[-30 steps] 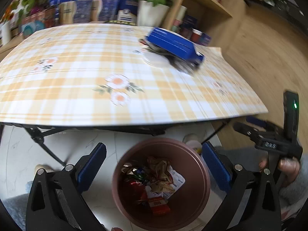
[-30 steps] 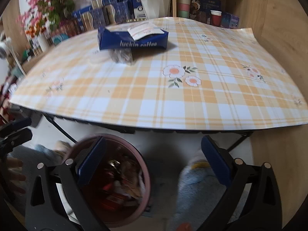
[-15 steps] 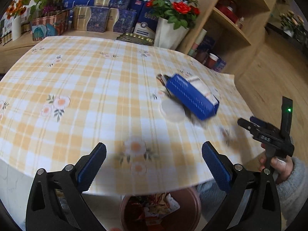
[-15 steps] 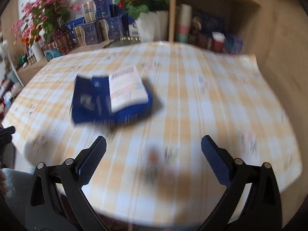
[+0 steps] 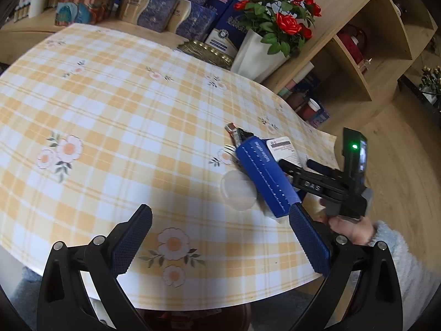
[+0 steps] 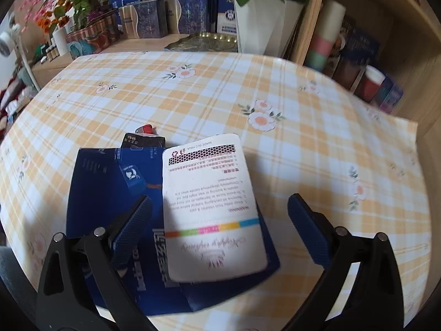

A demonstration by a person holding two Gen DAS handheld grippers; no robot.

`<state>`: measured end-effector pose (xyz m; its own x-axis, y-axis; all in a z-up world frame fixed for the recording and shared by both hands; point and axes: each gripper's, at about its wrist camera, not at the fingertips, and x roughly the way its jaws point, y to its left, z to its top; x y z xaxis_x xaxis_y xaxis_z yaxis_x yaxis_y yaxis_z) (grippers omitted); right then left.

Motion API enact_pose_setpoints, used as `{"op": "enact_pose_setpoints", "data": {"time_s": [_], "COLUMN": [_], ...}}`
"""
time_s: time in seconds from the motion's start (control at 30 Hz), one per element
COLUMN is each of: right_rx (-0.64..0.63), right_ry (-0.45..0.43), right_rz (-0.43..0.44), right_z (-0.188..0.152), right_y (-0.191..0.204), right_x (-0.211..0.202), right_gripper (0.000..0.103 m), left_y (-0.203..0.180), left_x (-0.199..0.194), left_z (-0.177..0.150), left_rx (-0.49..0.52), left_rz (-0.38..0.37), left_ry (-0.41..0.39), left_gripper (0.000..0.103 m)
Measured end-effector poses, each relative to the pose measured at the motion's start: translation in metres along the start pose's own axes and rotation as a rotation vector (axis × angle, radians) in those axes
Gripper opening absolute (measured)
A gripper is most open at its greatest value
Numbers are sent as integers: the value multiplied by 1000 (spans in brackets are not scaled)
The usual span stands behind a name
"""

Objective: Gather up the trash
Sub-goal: 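Grasp the white printed pouch with the right gripper while the left grasps the blue luckin coffee box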

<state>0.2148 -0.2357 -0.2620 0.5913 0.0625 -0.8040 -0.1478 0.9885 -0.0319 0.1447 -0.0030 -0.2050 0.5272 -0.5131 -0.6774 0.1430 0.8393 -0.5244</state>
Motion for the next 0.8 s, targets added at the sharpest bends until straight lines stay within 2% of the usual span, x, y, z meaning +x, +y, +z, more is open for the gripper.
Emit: {"op": "enact_pose_setpoints", "data": {"time_s": [0.03, 0.1, 0.17, 0.27, 0.5, 0.63, 0.8], "right_rx": [11, 18, 26, 14, 49, 89, 117], "right_ry": [11, 20, 18, -29, -149, -182, -202], "right_rz": [12, 34, 46, 33, 66, 93, 104], "right_z": [-1, -2, -3, -5, -10, -20, -33], "right_y": [-1, -2, -6, -8, -21, -29, -38], "right_x": [4, 8, 5, -7, -48, -66, -81], "right_gripper": [96, 77, 67, 61, 61, 61, 61], "left_y": [0, -1, -2, -3, -15, -24, -24], "left_x": [3, 9, 15, 24, 48, 74, 103], "left_z": [1, 2, 3, 5, 9, 16, 26], "left_rx": [-7, -23, -50, -93, -171, -226, -327], "left_rz": [-15, -41, -75, -114, -187, -214, -222], "left_ry": [6, 17, 31, 47, 89, 125, 144], "left_gripper": [97, 97, 97, 97, 96, 86, 82]}}
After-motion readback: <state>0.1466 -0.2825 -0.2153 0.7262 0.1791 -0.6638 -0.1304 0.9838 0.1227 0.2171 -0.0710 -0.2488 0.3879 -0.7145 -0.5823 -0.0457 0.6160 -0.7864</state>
